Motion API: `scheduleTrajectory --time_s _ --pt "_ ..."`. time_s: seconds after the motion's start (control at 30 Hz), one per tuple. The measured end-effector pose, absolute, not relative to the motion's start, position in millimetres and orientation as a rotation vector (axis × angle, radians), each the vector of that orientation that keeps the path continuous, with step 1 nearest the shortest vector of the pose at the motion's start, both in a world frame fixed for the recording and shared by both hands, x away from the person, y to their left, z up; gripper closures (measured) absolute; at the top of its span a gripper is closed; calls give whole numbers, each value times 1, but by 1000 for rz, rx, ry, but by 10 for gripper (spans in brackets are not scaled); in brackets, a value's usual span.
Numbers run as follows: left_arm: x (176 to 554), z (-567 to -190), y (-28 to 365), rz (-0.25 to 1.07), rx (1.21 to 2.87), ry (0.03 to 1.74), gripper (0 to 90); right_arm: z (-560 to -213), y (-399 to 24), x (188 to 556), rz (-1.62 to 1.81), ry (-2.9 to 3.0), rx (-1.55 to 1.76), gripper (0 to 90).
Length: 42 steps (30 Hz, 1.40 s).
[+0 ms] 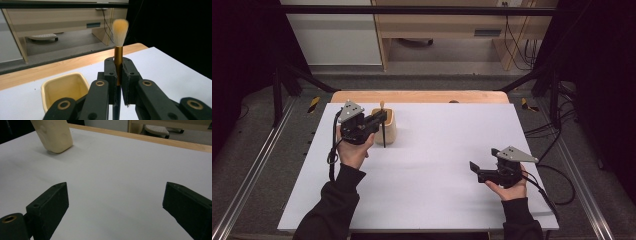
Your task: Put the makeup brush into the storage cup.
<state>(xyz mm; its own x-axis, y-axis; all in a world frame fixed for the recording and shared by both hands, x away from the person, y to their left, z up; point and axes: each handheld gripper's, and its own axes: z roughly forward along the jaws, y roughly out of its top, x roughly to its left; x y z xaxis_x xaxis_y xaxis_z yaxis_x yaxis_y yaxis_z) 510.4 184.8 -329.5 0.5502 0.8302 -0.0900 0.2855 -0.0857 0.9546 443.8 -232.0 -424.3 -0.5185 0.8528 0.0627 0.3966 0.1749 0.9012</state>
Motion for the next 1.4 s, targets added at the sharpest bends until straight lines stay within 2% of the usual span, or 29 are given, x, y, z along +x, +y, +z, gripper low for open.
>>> scheduleTrajectory --time_s 1.4 --pt "570 -308 201 688 1570 1033 831 -425 -234 445 1301 1991 1183 60"
